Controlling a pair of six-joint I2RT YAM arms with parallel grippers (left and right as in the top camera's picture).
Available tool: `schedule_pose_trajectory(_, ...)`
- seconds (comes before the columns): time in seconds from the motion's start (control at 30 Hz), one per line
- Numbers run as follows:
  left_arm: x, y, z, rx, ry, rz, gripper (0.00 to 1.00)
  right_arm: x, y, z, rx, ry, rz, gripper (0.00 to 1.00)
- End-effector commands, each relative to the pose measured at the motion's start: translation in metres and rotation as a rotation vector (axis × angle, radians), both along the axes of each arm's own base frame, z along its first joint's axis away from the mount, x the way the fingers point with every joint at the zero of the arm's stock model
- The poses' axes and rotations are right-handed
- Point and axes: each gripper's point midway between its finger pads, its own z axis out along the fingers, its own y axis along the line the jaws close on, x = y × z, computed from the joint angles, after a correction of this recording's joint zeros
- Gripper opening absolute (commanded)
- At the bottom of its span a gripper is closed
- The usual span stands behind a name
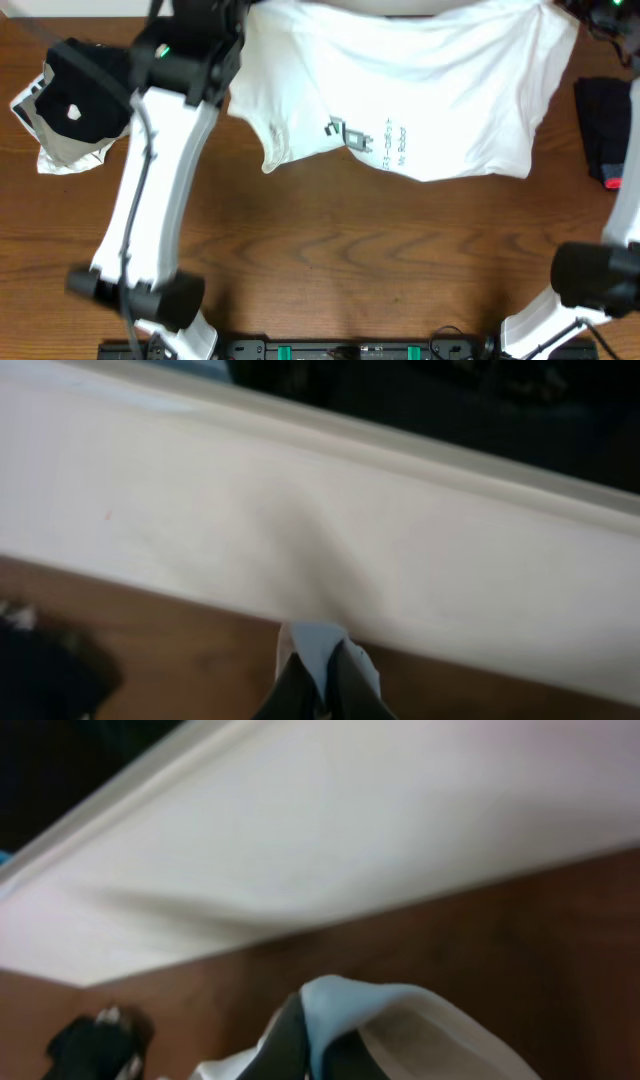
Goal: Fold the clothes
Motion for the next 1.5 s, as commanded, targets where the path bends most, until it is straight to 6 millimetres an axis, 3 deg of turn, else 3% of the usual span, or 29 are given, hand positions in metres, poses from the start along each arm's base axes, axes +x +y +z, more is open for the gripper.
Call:
schedule_pose_trajectory(0.0, 0.035, 0.018, 0.013, 0.081, -0.122, 0.037, 0.06, 0.020, 0.005, 0.009, 0.014, -0.079, 0.026, 0.01)
schedule_pose_trajectory(0.1, 0.043, 0.041, 0.058, 0.036, -0.323, 0.140, 0.06, 0.027, 0.002, 0.041, 0.064, -0.202, 0.041, 0.01)
schedule_pose_trajectory(0.17, 0.032, 0.057, 0.091, 0.010, -0.436, 0.212, 0.06, 0.022, 0.003, 0.069, 0.095, -0.290, 0.081, 0.01)
schedule_pose_trajectory(0.23, 0.015, 0.062, 0.113, 0.029, -0.472, 0.219, 0.06, 0.012, -0.005, 0.090, 0.121, -0.331, 0.087, 0.01)
schedule_pose_trajectory(0.33, -0.012, 0.066, 0.127, 0.035, -0.450, 0.212, 0.06, -0.002, -0.017, 0.101, 0.126, -0.333, 0.070, 0.02)
schedule_pose_trajectory(0.43, -0.036, 0.071, 0.122, 0.064, -0.360, 0.201, 0.06, -0.012, -0.020, 0.089, 0.127, -0.262, 0.055, 0.02)
schedule_pose_trajectory(0.57, -0.056, 0.075, 0.075, 0.069, -0.135, 0.196, 0.06, -0.022, -0.018, 0.044, 0.082, -0.095, 0.056, 0.01)
schedule_pose_trajectory(0.83, -0.079, 0.072, -0.076, -0.017, 0.419, 0.251, 0.06, -0.065, -0.012, -0.073, -0.046, 0.366, 0.005, 0.01)
schedule_pose_trajectory(0.93, -0.091, 0.064, -0.131, -0.020, 0.631, 0.233, 0.06, -0.089, -0.005, -0.105, -0.059, 0.528, 0.001, 0.01)
schedule_pose_trajectory(1.0, -0.102, 0.062, -0.155, -0.031, 0.738, 0.250, 0.06, -0.102, 0.000, -0.117, -0.075, 0.599, 0.020, 0.01)
schedule_pose_trajectory(1.1, -0.122, 0.060, -0.174, -0.027, 0.862, 0.244, 0.06, -0.124, -0.001, -0.129, -0.107, 0.703, 0.010, 0.01)
schedule_pose_trajectory(1.27, -0.162, 0.060, -0.184, -0.006, 1.031, 0.231, 0.06, -0.161, 0.010, -0.142, -0.149, 0.851, 0.099, 0.01)
schedule_pose_trajectory(1.47, -0.196, 0.055, -0.190, 0.010, 1.178, 0.193, 0.06, -0.183, 0.017, -0.157, -0.185, 0.963, 0.136, 0.01)
